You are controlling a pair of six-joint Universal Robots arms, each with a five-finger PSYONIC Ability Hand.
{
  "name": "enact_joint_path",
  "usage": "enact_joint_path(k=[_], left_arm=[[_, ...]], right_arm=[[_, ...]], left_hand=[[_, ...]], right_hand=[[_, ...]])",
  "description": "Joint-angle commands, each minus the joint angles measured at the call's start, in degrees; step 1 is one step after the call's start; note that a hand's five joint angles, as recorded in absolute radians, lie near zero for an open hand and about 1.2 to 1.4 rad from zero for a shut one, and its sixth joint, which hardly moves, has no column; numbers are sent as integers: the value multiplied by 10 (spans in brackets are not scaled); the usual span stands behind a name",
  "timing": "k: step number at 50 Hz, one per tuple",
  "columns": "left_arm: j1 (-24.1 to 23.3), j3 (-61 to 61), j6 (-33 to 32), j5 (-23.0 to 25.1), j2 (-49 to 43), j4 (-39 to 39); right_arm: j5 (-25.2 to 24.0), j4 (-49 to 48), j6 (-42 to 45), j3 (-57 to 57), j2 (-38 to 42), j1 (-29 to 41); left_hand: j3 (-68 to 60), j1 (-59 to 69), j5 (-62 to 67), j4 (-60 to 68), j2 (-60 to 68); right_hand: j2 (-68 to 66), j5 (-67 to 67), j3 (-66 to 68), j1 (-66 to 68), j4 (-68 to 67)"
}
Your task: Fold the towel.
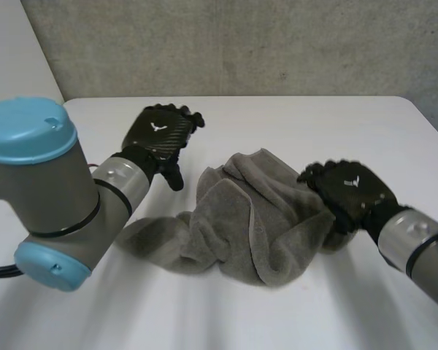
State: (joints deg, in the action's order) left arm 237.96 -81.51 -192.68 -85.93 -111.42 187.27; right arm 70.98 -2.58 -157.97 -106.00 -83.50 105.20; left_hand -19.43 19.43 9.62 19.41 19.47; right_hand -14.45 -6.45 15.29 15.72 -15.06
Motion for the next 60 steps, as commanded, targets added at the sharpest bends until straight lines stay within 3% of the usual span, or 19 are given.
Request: enact_joint_path(k=[1,4,16,18,21,22,26,28,35,42,48,56,60], left_arm=[[3,93,-17,111,-91,-73],[5,134,-50,134,-129,-113],[-2,202,-156,137,-213,-146],[-2,207,-161,137,-222,-157],[-2,217,-168,138,-231,-198],[-2,217,-169,138,-231,-198],[-5,210,-176,138,-226,-215],[-6,206,-176,136,-223,-216],[-1,189,-176,122,-185,-214],[22,139,-161,65,-104,-209],[29,71,-98,27,-20,-175],[65,-39,-56,-70,86,-54],[70,-70,-56,-76,90,-16]], right_arm=[[-36,-10,62,-76,-2,-53],[-51,-10,62,-90,-2,-76],[-73,-10,64,-131,-24,-127],[-77,-10,64,-135,-25,-130],[-88,-10,64,-141,-24,-134],[-88,-10,64,-141,-24,-134],[-97,-10,64,-137,-21,-134],[-97,-10,64,-134,-22,-131],[-95,-10,60,-125,-16,-126],[-92,-26,43,-130,-16,-119],[-91,-46,-31,-130,-11,-76],[-87,-45,-44,-102,-4,1],[-73,-46,-48,-81,-4,33]], left_hand=[[-32,32,30,33,32],[-31,31,29,31,30],[-37,37,35,38,37],[-81,81,79,81,81],[-321,321,319,321,320],[-322,322,320,322,321],[-551,551,549,552,551],[-605,605,603,605,605],[-606,606,604,606,605],[-606,606,604,606,605],[-606,606,604,606,605],[-606,606,604,606,605],[-606,606,604,606,605]], right_hand=[[-29,-9,20,16,-23],[-29,-9,20,16,-23],[-2,18,-7,-11,4],[2,22,-10,-14,8],[2,22,-10,-14,8],[2,22,-10,-14,8],[0,20,-8,-13,6],[-2,18,-7,-11,4],[-3,17,-5,-9,3],[0,20,-8,-13,6],[2,22,-10,-14,8],[-8,11,0,-4,-2],[-10,10,2,-3,-4]])
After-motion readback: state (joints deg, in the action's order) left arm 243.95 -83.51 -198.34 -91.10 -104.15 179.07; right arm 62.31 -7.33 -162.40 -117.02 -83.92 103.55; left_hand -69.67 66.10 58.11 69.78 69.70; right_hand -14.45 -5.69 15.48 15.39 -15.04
